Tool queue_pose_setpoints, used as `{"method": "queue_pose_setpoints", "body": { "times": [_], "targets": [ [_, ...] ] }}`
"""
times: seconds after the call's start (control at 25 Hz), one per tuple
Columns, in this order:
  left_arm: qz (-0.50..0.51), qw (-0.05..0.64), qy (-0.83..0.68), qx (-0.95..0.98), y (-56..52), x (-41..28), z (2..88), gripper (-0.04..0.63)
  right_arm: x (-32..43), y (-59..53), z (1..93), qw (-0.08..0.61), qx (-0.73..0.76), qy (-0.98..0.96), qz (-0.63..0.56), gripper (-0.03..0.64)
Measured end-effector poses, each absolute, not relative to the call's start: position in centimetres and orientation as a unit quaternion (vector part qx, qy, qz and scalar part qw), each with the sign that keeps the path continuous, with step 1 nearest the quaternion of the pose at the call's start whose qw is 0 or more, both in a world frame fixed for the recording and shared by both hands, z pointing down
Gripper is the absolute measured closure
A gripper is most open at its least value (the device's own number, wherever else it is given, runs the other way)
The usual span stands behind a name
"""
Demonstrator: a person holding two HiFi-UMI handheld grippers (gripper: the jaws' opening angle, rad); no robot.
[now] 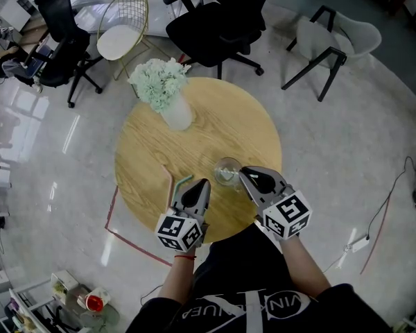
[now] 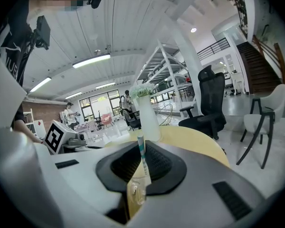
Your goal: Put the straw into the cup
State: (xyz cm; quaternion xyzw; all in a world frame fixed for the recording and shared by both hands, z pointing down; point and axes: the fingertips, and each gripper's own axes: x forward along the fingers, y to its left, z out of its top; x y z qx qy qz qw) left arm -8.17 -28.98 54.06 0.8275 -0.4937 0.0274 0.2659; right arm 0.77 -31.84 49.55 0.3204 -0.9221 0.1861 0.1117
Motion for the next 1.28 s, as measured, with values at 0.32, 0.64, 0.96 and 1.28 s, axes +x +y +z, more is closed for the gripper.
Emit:
{"method": "queue_pose_setpoints", "body": {
  "times": [0.32, 0.64, 0.96, 1.28],
  "targets": [
    [0.027, 0.264, -0.486, 0.833, -28.7, -8.0, 53.8, 0.581, 1.0, -31.1, 49.9, 0.118, 0.327, -0.918, 0.190, 0.595],
    [0.028, 0.265, -0.479, 0.836, -28.4, -8.0, 53.8, 0.581, 1.1, -30.7, 50.0, 0.118, 0.332, -0.915, 0.196, 0.595],
    [0.028, 0.265, -0.477, 0.838, -28.0, -8.0, 53.6, 0.581, 1.1, -30.4, 50.1, 0.114, 0.335, -0.913, 0.201, 0.593],
    [0.030, 0.261, -0.469, 0.843, -27.4, -7.6, 53.3, 0.581, 1.9, -29.7, 50.6, 0.113, 0.348, -0.905, 0.217, 0.522]
  ]
}}
